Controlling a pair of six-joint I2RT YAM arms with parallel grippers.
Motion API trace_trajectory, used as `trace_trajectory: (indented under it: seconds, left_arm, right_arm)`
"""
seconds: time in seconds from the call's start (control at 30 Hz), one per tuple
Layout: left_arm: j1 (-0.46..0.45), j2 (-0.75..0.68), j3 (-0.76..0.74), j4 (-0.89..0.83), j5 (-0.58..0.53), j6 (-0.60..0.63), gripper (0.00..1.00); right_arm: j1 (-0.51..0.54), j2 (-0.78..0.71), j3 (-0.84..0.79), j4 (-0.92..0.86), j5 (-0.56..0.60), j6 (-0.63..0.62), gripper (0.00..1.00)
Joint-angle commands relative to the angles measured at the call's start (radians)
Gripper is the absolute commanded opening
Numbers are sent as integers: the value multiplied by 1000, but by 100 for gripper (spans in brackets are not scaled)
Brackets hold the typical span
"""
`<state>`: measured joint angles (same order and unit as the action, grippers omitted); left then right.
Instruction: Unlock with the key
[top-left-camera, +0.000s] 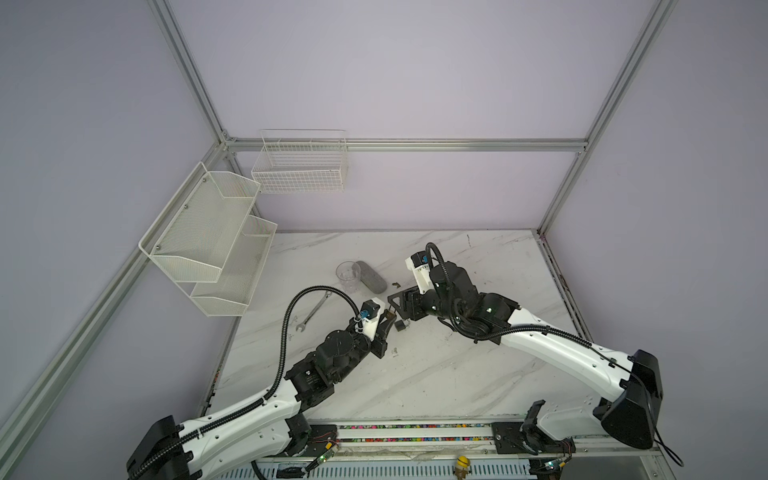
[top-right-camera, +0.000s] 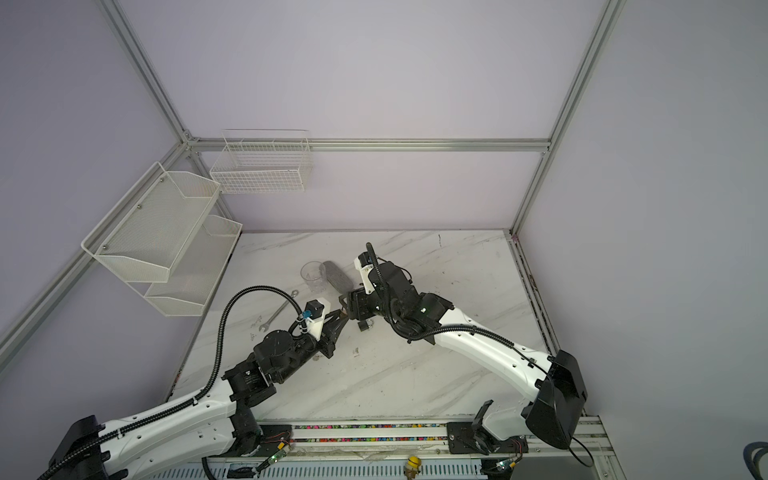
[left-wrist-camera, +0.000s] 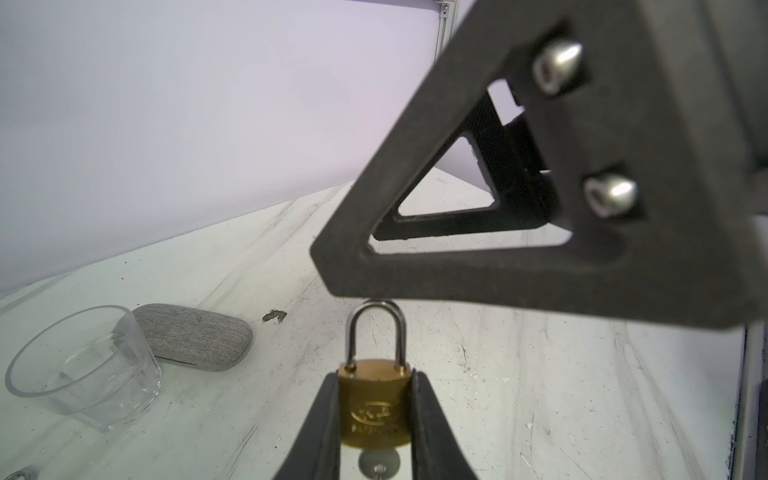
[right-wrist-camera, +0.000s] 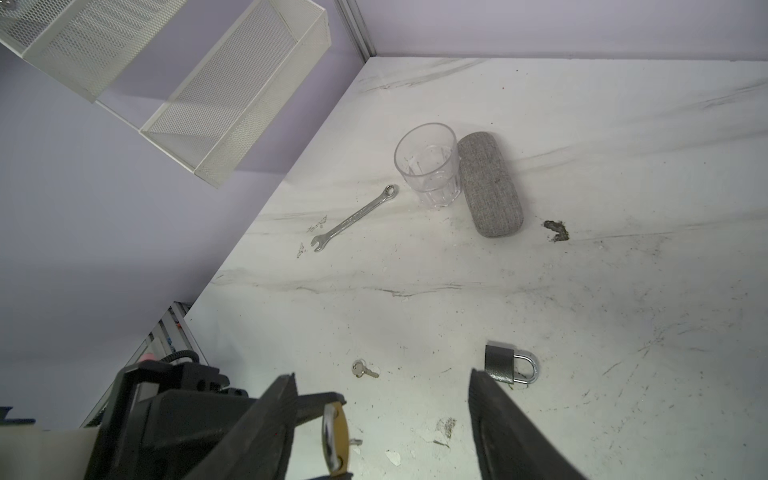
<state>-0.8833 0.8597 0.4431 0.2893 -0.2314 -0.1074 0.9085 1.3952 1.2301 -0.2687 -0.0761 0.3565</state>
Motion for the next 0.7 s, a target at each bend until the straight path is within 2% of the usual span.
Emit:
trace_trajectory:
  seconds: [0.0, 0.3, 0.67]
  left_arm:
    - [1, -20, -17, 37, -7, 24, 0]
    - [1, -30, -12, 21, -2, 34, 0]
    - [1, -39, -12, 39, 7, 44, 0]
  right_arm:
    - [10, 13, 23, -51, 60, -35, 68]
    - [9, 37, 63, -122, 143, -44, 69]
    - [9, 9, 42, -171, 89, -84, 70]
